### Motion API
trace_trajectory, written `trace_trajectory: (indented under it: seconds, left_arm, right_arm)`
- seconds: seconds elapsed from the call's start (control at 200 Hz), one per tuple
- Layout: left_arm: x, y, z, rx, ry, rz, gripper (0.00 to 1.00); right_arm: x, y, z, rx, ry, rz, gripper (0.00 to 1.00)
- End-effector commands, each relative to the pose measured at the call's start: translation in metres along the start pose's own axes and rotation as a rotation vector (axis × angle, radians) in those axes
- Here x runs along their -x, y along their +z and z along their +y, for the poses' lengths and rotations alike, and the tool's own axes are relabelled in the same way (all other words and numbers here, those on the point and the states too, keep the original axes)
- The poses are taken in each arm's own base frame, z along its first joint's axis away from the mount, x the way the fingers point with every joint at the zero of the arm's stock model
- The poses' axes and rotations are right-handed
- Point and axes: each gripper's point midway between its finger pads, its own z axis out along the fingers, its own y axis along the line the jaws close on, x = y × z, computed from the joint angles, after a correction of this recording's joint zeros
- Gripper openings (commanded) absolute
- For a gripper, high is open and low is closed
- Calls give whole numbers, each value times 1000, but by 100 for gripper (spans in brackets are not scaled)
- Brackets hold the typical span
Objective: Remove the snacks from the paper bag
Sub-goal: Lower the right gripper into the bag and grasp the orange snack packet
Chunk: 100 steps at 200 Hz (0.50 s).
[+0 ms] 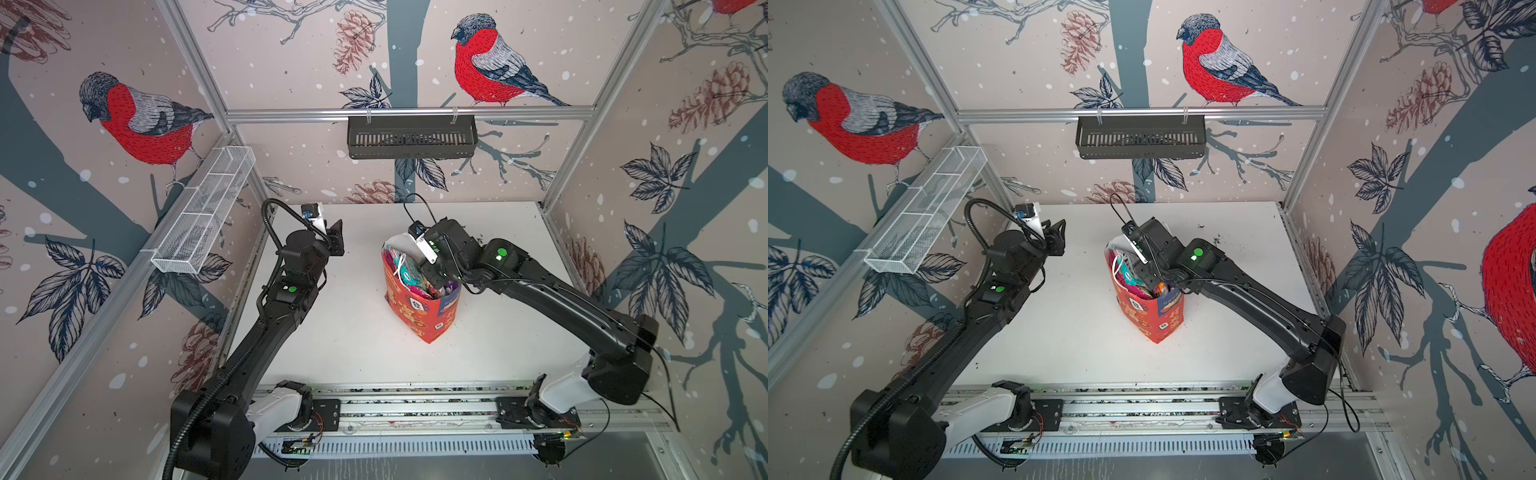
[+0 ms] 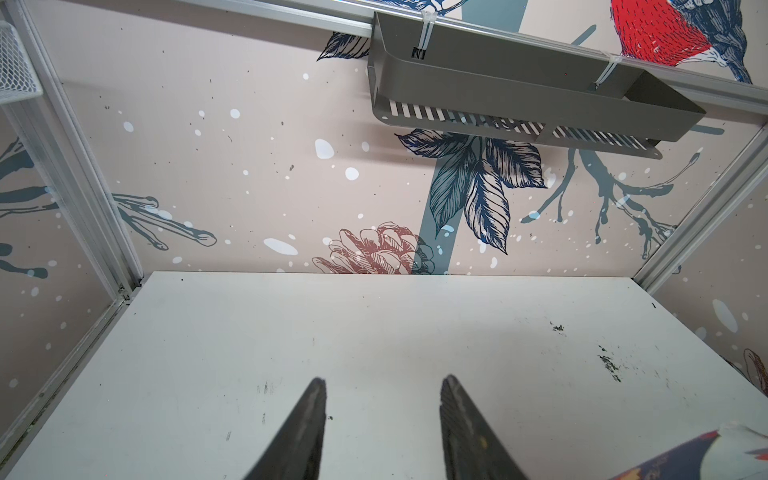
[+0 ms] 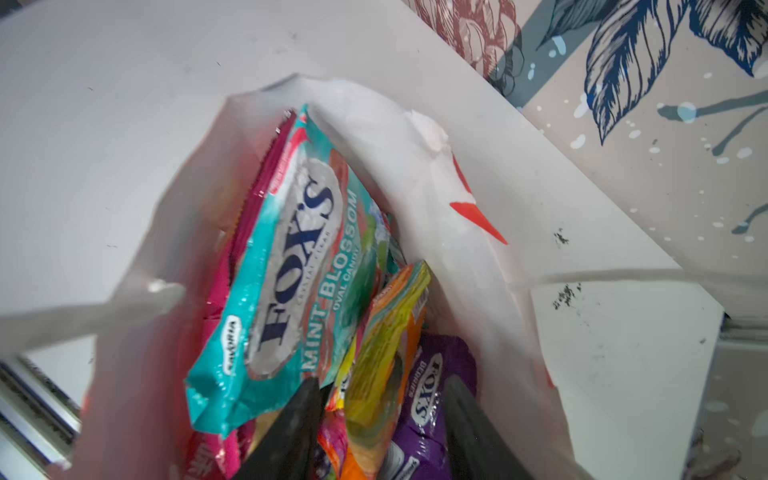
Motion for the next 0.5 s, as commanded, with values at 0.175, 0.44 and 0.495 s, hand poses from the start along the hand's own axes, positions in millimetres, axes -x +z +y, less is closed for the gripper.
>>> trace_trajectory:
  seconds: [0.175, 0.44, 0.495]
  left_arm:
    - [-1, -1, 3, 14, 9, 0, 46]
    - [-3, -1, 4, 22, 16, 1, 46]
    - [-3, -1, 5, 23, 16, 0, 47]
  right_arm:
    - [-12, 6, -6, -57, 2, 62, 54]
    - [-20, 16, 5, -10, -4, 118, 32]
    - [-22, 19, 7, -10, -8, 129, 27]
